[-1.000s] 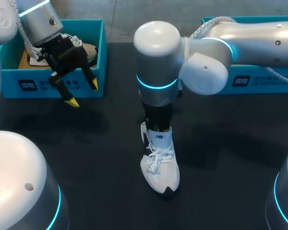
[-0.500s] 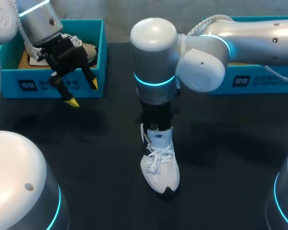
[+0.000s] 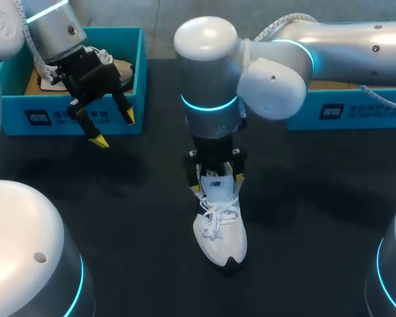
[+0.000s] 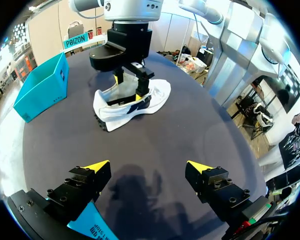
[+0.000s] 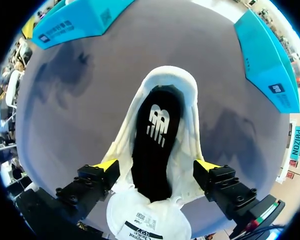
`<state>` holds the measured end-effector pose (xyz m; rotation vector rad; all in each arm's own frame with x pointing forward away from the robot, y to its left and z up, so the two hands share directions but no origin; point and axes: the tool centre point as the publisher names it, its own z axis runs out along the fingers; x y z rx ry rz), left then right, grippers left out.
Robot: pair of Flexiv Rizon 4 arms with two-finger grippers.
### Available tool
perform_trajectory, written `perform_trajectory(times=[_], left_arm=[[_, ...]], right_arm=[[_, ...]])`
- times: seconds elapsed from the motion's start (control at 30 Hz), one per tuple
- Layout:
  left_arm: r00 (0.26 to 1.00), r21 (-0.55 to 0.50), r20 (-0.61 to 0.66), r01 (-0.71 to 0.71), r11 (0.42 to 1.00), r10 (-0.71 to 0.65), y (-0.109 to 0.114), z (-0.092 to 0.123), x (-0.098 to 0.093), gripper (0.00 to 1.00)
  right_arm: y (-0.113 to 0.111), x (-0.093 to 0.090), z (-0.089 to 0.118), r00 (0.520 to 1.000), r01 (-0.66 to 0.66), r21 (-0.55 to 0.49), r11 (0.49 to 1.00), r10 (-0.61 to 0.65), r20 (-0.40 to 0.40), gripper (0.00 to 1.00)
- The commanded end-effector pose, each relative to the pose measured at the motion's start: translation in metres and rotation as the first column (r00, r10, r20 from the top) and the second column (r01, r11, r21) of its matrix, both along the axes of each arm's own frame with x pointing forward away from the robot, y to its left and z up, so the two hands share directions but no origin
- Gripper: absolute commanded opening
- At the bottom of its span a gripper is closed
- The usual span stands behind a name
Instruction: Take the shoe out of the shoebox, open the shoe tongue, remove and reinsert the insole, then place the shoe into the shoebox
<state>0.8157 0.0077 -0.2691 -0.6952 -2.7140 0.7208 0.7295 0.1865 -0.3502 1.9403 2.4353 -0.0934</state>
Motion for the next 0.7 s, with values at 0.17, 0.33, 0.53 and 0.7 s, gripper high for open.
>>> perform_trajectory(times=[0.17,0.33,0.53,0.7], left_arm=[[1.000,0.001,0.001,0.001,1.000,-0.001,0.000,0.000,0.000,1.00],[1.000,0.001,0.001,0.001,1.000,-0.001,0.000,0.000,0.000,1.00],[1.000,0.001,0.001,0.001,1.000,-0.001,0.000,0.000,0.000,1.00],[1.000,0.001,0.001,0.001,1.000,-0.001,0.000,0.000,0.000,1.00]], right_arm=[[-0.005,-0.010,0.002,1.000,0.022,0.008,1.000,-0.022,0.009,1.00],[-0.005,-0.014,0.010,0.999,0.035,0.004,0.999,-0.035,0.026,1.00],[-0.005,-0.020,0.015,0.998,0.054,0.002,0.999,-0.054,0.033,1.00],[-0.005,-0.019,0.023,0.997,0.063,-0.005,0.998,-0.062,0.054,1.00]])
